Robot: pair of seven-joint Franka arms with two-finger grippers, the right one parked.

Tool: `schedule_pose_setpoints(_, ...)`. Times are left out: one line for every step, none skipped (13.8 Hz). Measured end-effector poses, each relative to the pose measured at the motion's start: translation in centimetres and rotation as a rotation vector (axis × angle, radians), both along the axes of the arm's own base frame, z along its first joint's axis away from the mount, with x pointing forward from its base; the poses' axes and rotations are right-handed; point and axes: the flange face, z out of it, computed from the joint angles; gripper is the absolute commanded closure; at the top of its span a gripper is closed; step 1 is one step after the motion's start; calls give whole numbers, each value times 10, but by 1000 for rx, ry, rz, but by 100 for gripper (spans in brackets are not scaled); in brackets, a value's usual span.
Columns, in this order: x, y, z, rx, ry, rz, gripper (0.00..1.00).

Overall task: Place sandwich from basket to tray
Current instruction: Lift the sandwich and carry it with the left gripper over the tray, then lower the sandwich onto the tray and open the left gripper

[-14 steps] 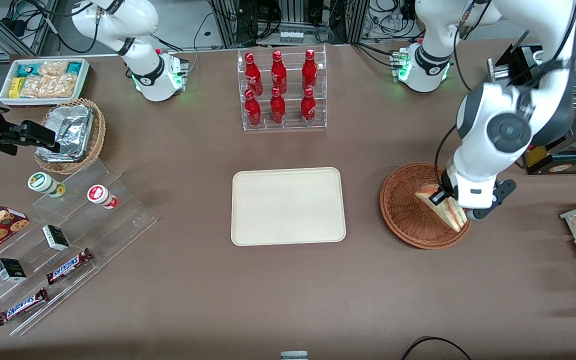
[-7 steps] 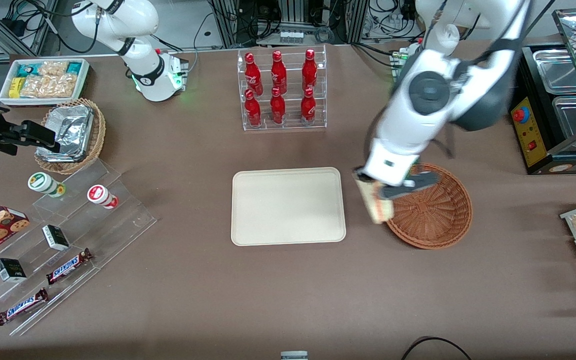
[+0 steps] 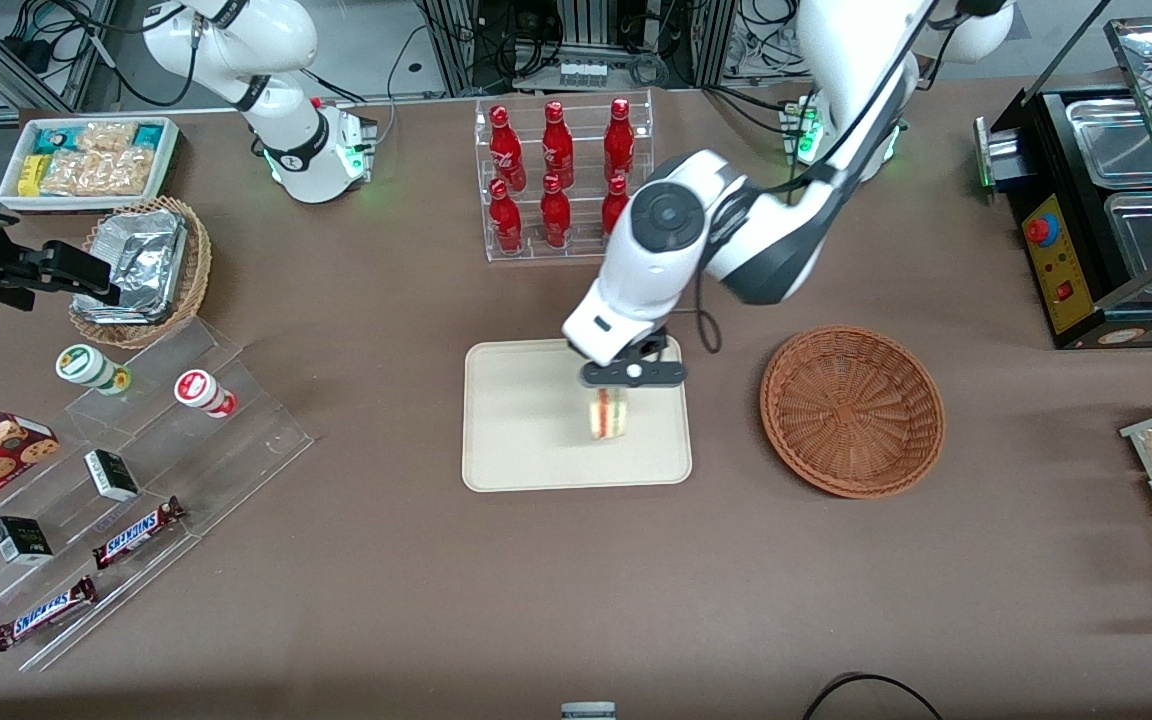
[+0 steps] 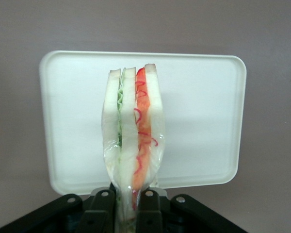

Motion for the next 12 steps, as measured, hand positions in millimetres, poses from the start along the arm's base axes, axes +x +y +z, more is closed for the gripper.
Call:
schedule_pose_setpoints(-3,-15,-14,-10,2,-15,100)
schedule_pose_setpoints(-5,-26,-28,-18,6,-26,100)
schedule_pose_setpoints(-5,-34,-44,-21,14,-32,100)
schedule_pose_setpoints(-4,-38,-59,-20,25,-32,100)
schedule_pose_setpoints(-3,-39,-73,-17,35,-30,100)
schedule_pose_setpoints(-1,-39,-83,-13,44,-28,100)
schedule_pose_setpoints(0,-39,-91,-8,51,-26,100)
schedule_pose_setpoints(0,-38,-98,-4,58,-25,100)
schedule_pose_setpoints(0,-38,-103,-1,63,-25,100)
schedule_pose_setpoints(0,-38,-107,-1,66,-24,100)
schedule_pose_setpoints(1,-39,-112,-4,65,-22,100)
schedule_pose_setpoints(1,-39,-116,-4,66,-22,100)
